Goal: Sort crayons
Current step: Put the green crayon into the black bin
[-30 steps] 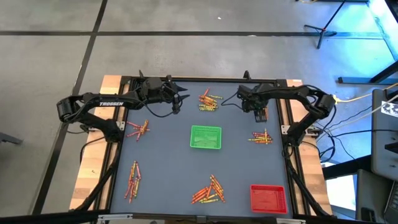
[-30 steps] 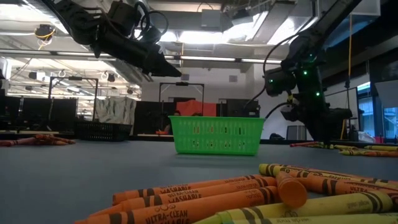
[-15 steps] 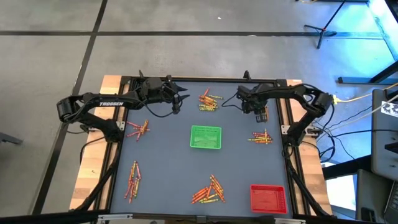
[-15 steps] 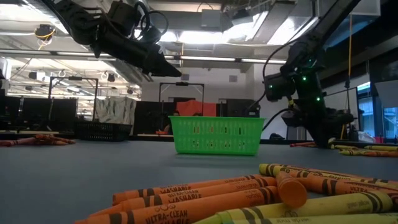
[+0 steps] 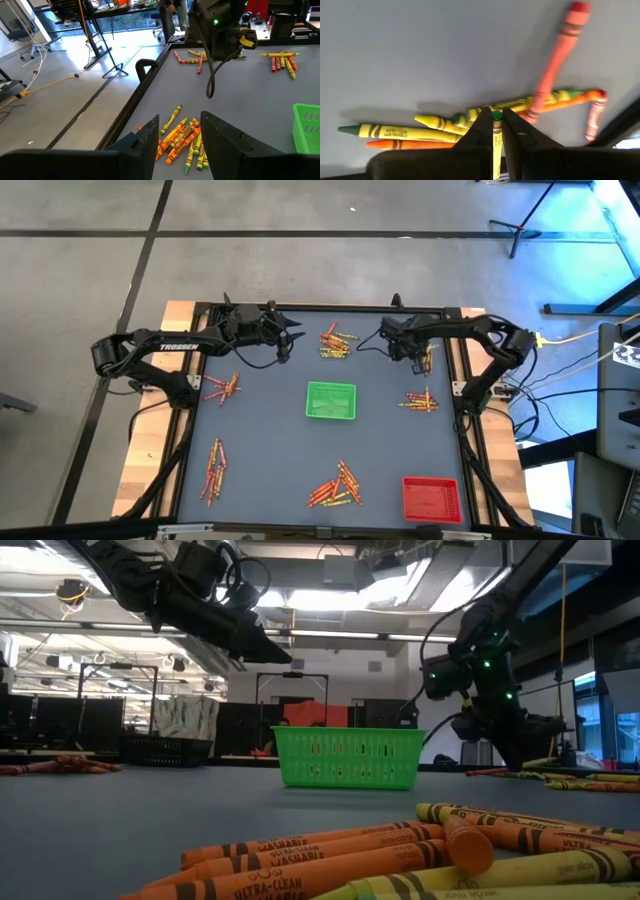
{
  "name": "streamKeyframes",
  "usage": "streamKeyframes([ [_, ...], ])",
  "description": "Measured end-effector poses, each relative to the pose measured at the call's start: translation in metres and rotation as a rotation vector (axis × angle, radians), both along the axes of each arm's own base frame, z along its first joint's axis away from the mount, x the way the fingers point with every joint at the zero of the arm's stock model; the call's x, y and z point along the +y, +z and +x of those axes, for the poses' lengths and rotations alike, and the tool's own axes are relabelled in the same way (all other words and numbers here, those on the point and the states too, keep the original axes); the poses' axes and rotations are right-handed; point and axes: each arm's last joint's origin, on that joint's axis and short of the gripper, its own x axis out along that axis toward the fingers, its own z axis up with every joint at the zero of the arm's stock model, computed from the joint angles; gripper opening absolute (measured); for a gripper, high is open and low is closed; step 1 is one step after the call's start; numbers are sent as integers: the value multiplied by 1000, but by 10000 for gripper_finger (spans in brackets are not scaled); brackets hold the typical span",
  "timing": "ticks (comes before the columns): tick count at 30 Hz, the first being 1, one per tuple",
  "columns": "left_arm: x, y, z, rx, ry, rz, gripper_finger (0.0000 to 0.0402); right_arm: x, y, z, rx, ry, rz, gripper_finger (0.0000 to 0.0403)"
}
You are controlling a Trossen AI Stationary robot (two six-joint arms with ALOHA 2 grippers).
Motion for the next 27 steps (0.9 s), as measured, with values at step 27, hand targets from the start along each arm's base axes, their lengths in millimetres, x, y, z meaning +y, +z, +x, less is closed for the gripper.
streamKeyframes([
  [27,6,-25,26,-78,-130,36,127,6,114,84,-1397,96,67,2],
])
